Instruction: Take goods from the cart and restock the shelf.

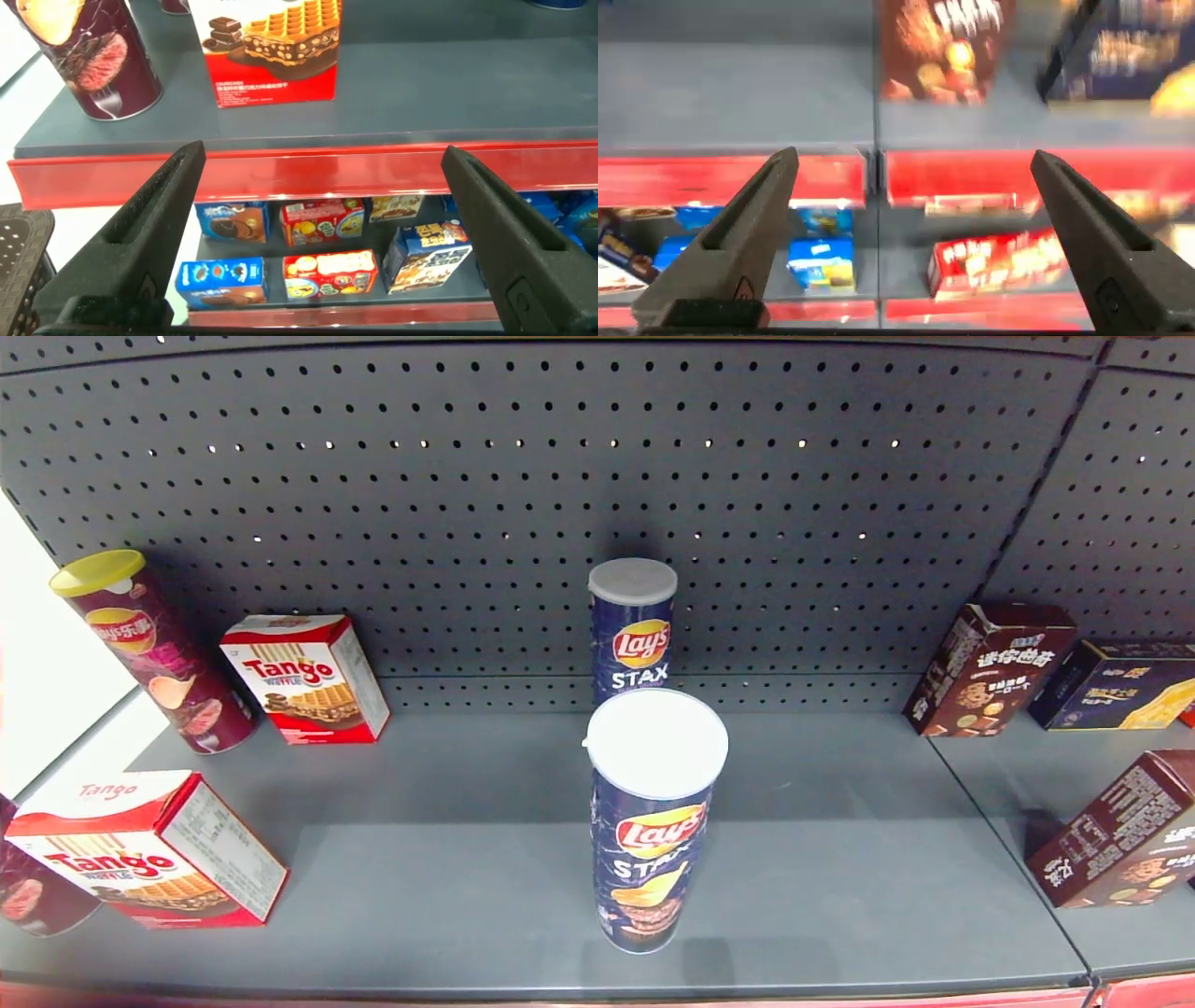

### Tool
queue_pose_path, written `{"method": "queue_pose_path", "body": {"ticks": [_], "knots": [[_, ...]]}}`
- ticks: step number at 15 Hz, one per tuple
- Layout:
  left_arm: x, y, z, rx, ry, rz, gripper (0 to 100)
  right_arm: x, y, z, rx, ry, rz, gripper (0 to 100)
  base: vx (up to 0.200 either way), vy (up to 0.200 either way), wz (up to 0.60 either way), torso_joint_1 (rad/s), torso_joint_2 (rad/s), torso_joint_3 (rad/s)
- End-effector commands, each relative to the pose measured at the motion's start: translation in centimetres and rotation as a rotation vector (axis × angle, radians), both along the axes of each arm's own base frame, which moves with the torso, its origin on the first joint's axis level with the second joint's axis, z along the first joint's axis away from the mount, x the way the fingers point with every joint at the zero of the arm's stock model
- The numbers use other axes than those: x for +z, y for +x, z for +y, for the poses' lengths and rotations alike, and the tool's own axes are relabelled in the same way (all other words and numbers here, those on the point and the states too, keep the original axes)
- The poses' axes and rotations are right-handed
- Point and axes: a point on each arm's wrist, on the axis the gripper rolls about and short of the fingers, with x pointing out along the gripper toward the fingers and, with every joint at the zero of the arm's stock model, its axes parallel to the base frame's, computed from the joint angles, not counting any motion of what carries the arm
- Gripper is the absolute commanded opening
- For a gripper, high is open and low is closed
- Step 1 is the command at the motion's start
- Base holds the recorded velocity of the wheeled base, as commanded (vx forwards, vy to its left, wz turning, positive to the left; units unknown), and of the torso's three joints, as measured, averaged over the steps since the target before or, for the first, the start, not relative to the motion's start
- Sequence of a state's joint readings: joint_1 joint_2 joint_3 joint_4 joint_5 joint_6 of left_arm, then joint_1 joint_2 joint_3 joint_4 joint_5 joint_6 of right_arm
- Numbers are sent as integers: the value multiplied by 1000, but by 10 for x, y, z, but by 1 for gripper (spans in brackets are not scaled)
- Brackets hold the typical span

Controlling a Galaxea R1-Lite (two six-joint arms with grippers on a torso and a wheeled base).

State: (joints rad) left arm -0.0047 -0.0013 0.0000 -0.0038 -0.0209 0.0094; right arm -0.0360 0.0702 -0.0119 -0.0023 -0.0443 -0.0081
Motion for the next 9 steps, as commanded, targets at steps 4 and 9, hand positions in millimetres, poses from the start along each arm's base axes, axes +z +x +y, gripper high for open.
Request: {"method": "queue_pose_path", "body": {"ticks": [4, 9], "knots": [[0, 0, 0, -5, 9, 0, 100, -5, -4, 0, 59, 6, -52, 100, 0, 0, 0, 0, 0, 0], [0, 0, 0, -8, 6, 2, 100, -5, -4, 0, 59, 6, -49, 100, 0, 0, 0, 0, 0, 0]]}}
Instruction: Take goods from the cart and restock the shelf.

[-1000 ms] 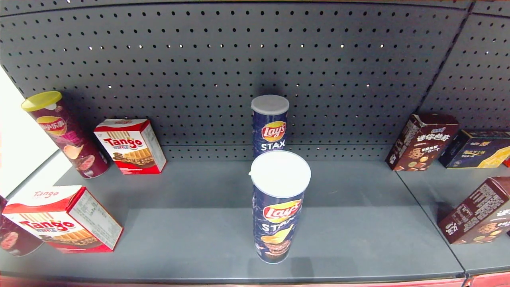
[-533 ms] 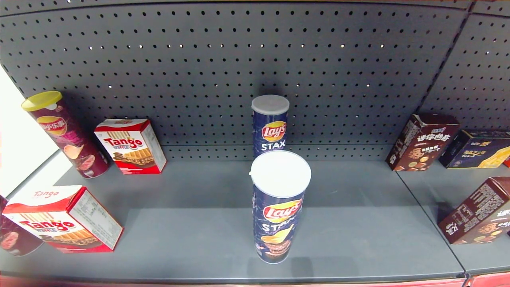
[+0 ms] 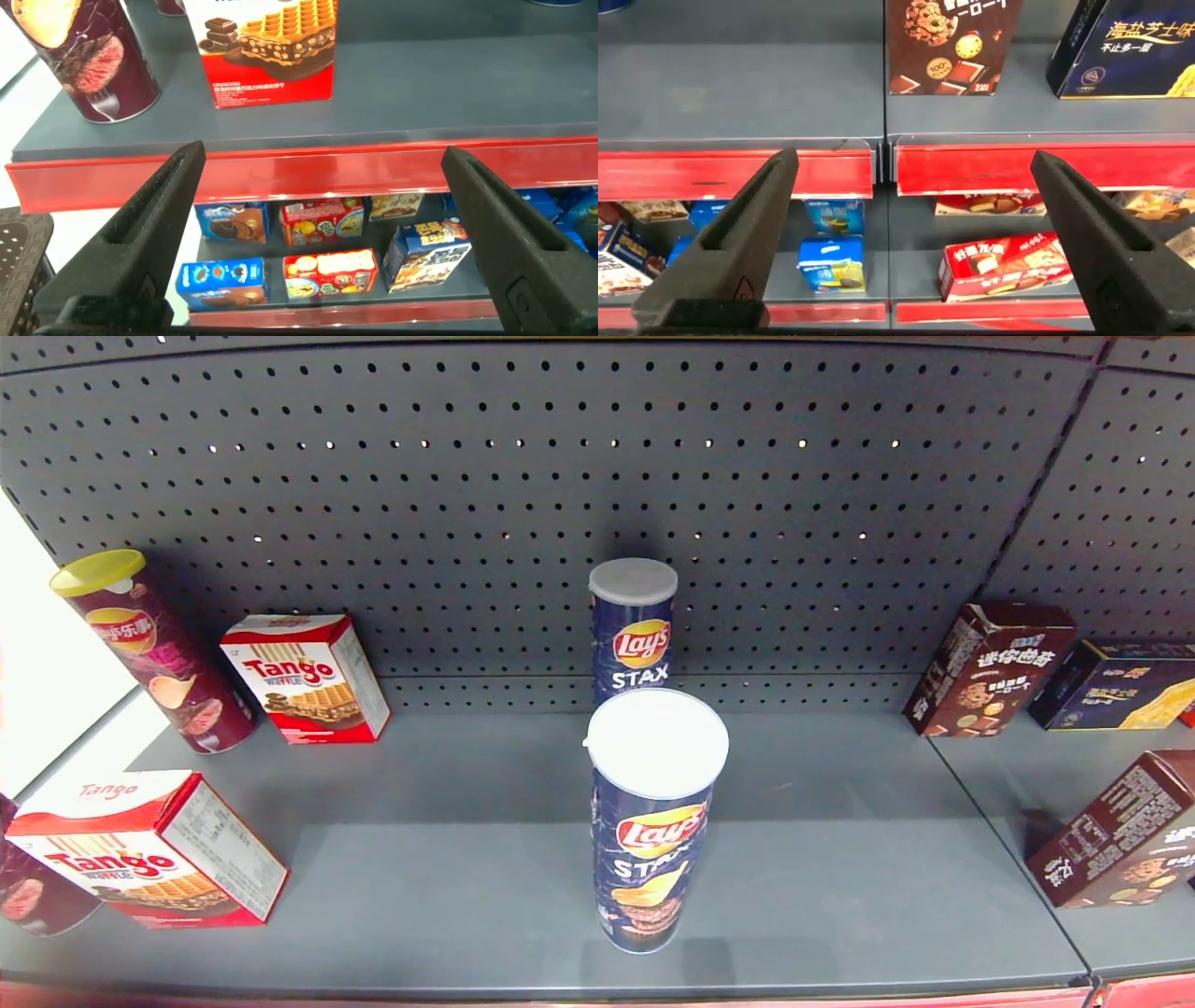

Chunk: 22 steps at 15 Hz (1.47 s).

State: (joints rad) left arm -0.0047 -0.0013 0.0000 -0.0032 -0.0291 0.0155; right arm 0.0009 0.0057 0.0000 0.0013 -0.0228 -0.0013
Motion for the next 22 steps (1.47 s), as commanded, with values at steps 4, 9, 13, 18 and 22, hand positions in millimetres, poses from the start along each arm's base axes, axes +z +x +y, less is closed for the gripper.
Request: {"method": "queue_pose_path", "body": {"ticks": [4, 9, 13, 18, 22], "knots": [[0, 0, 0, 11, -13, 0, 100, 0, 0, 0, -1, 0, -2, 100, 0, 0, 0, 0, 0, 0], [0, 0, 0, 25, -19, 0, 100, 0, 0, 0, 2, 3, -2, 100, 0, 0, 0, 0, 0, 0], [0, 0, 0, 21, -17, 0, 100, 0, 0, 0, 3, 1, -2, 100, 0, 0, 0, 0, 0, 0], [0, 0, 0, 25, -19, 0, 100, 0, 0, 0, 4, 0, -2, 100, -80, 0, 0, -1, 0, 1], [0, 0, 0, 25, -17, 0, 100, 0, 0, 0, 4, 0, -4, 100, 0, 0, 0, 0, 0, 0]]}}
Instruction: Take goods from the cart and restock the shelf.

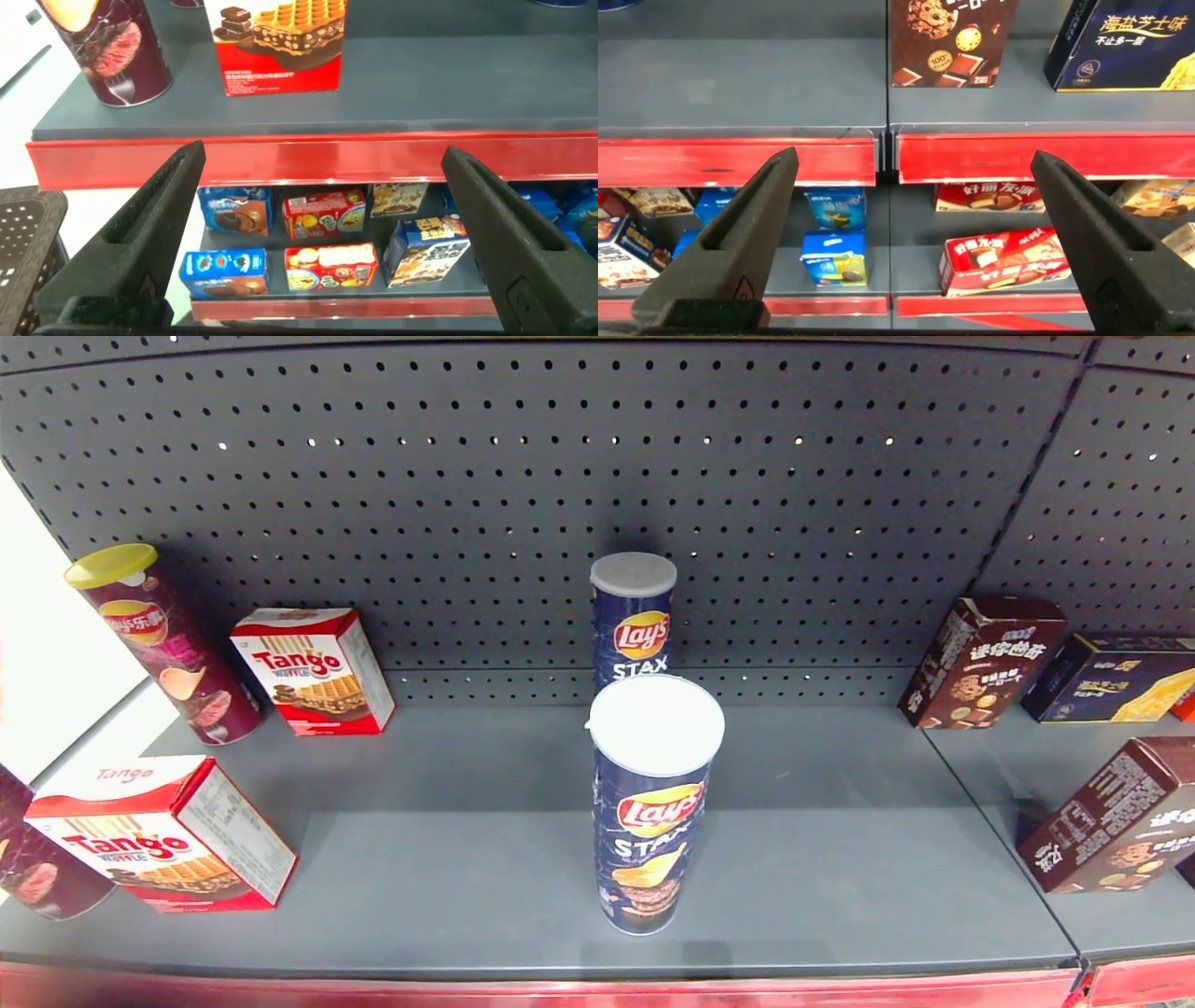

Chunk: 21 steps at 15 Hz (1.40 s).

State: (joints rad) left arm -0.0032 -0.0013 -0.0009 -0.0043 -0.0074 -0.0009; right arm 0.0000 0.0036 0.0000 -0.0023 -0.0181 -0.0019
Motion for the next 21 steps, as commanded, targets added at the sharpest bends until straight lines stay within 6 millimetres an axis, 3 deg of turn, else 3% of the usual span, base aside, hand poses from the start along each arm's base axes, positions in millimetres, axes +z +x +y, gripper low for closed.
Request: {"method": "queue_pose_path", "body": {"ticks": [1, 3, 21], "knots": [[0, 0, 0, 1, 1, 2, 100, 0, 0, 0, 0, 0, 3, 100, 0, 0, 0, 0, 0, 0], [0, 0, 0, 0, -1, 2, 100, 0, 0, 0, -2, 2, 3, 100, -200, 0, 0, 5, 2, 2], [0, 0, 0, 0, -1, 2, 100, 0, 0, 0, 1, 2, 2, 100, 0, 0, 0, 0, 0, 0]]}}
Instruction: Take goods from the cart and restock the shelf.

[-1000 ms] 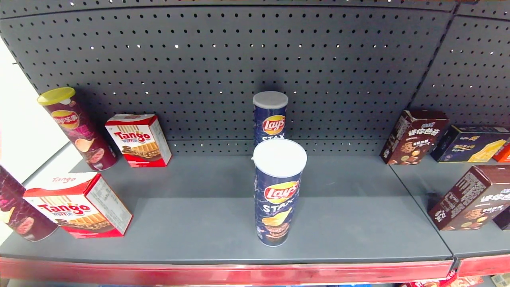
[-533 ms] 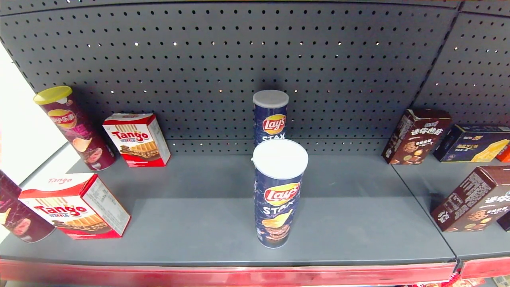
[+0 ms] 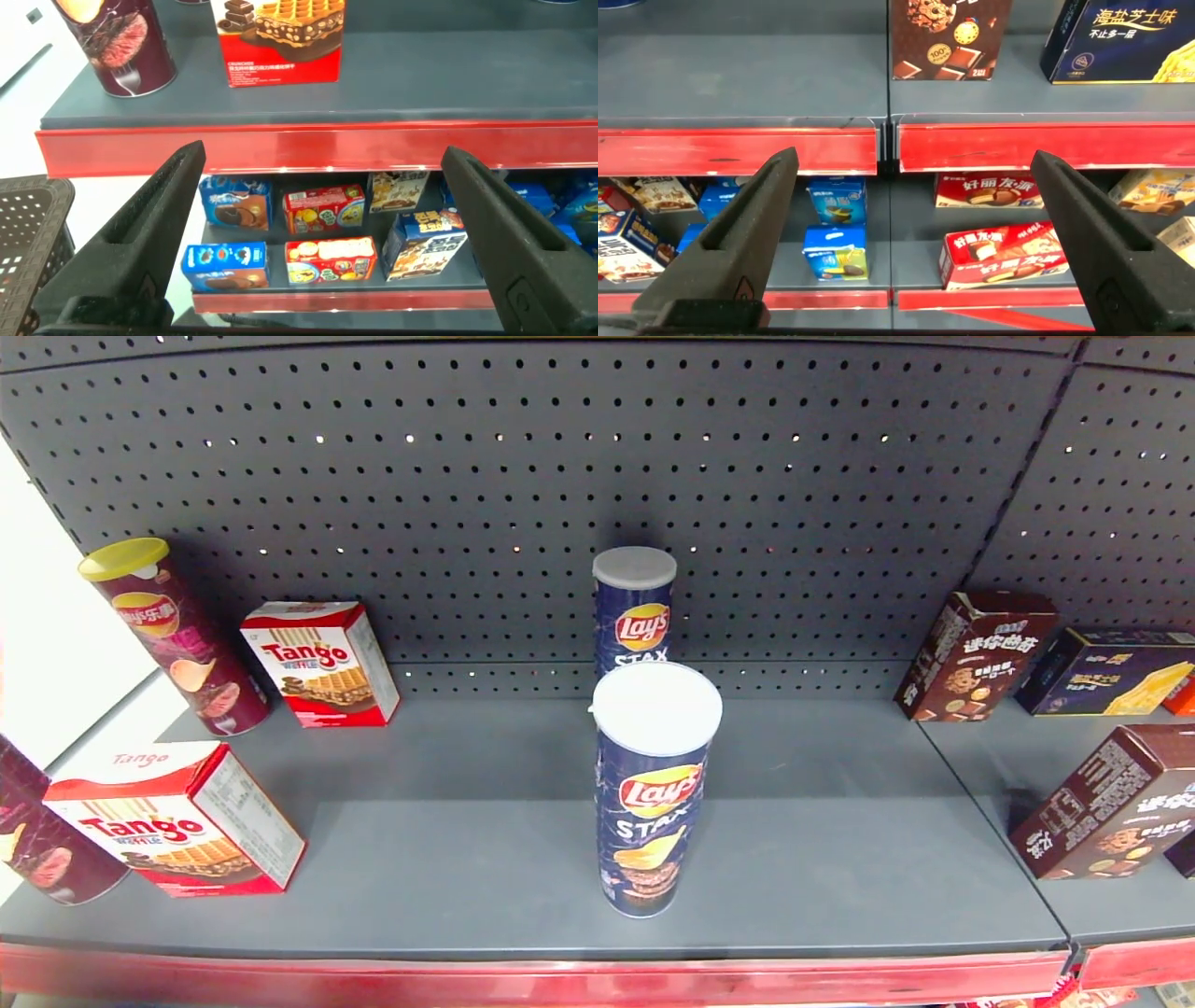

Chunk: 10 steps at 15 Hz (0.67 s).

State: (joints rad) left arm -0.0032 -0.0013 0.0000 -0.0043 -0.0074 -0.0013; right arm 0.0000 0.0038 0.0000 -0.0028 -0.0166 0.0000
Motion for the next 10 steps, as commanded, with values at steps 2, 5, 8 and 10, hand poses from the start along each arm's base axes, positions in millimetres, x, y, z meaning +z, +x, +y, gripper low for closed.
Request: {"method": "queue_pose_path", "body": {"ticks": [2, 5, 8, 10], "knots": [[0, 0, 0, 0, 0, 1, 100, 0, 0, 0, 0, 0, 2, 100, 0, 0, 0, 0, 0, 0], [0, 0, 0, 0, 0, 1, 100, 0, 0, 0, 0, -2, 2, 100, 0, 0, 0, 0, 0, 0], [0, 0, 0, 0, 0, 1, 100, 0, 0, 0, 0, 0, 4, 100, 0, 0, 0, 0, 0, 0], [0, 0, 0, 0, 0, 1, 100, 0, 0, 0, 0, 0, 2, 100, 0, 0, 0, 0, 0, 0]]}}
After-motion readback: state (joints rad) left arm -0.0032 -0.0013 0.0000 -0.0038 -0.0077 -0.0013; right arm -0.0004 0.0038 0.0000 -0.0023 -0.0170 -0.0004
